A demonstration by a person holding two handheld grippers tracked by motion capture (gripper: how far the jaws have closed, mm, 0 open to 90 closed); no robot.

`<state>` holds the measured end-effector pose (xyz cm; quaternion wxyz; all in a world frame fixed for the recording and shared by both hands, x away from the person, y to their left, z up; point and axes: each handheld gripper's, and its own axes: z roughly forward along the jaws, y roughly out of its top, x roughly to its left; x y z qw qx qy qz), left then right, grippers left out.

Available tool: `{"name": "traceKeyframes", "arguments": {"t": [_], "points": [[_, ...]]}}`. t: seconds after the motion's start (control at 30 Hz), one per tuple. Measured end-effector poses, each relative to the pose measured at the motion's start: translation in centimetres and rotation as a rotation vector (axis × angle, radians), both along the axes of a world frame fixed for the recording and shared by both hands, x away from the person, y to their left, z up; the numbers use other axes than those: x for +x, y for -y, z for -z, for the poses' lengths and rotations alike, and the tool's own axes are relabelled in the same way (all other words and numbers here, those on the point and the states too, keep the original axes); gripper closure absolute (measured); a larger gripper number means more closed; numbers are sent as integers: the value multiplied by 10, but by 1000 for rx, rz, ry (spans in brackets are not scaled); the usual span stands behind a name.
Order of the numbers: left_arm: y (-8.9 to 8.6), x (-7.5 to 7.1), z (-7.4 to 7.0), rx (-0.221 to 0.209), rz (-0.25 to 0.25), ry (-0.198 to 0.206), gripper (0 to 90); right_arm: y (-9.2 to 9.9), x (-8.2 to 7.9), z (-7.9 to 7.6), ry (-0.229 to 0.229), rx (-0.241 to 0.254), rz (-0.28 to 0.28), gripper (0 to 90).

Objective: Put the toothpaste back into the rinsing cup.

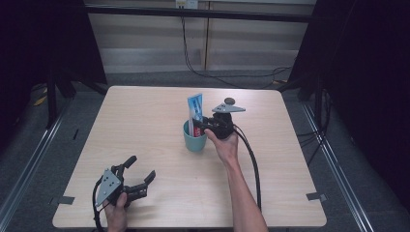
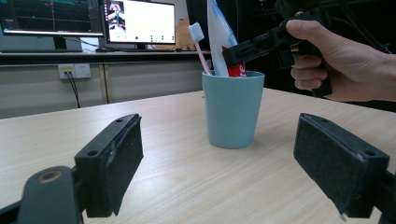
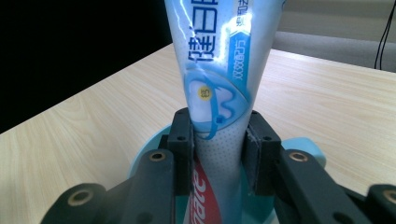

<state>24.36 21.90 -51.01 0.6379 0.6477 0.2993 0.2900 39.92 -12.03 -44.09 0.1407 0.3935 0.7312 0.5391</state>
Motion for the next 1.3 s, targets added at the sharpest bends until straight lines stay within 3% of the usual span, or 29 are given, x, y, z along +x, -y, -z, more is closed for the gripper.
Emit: {"name": "traceKeyframes", "arguments": {"t": [0.5,1.03,1.3], "points": [[0,0,0,-3,0,-1,157,6,0,1,18,18,27,643],[0,0,0,-3,1,-1,157,6,-10,-6,55,8,7,521],[0,0,0,-3,1,-1,157,18,-20,-13,63,72,37,392]]}}
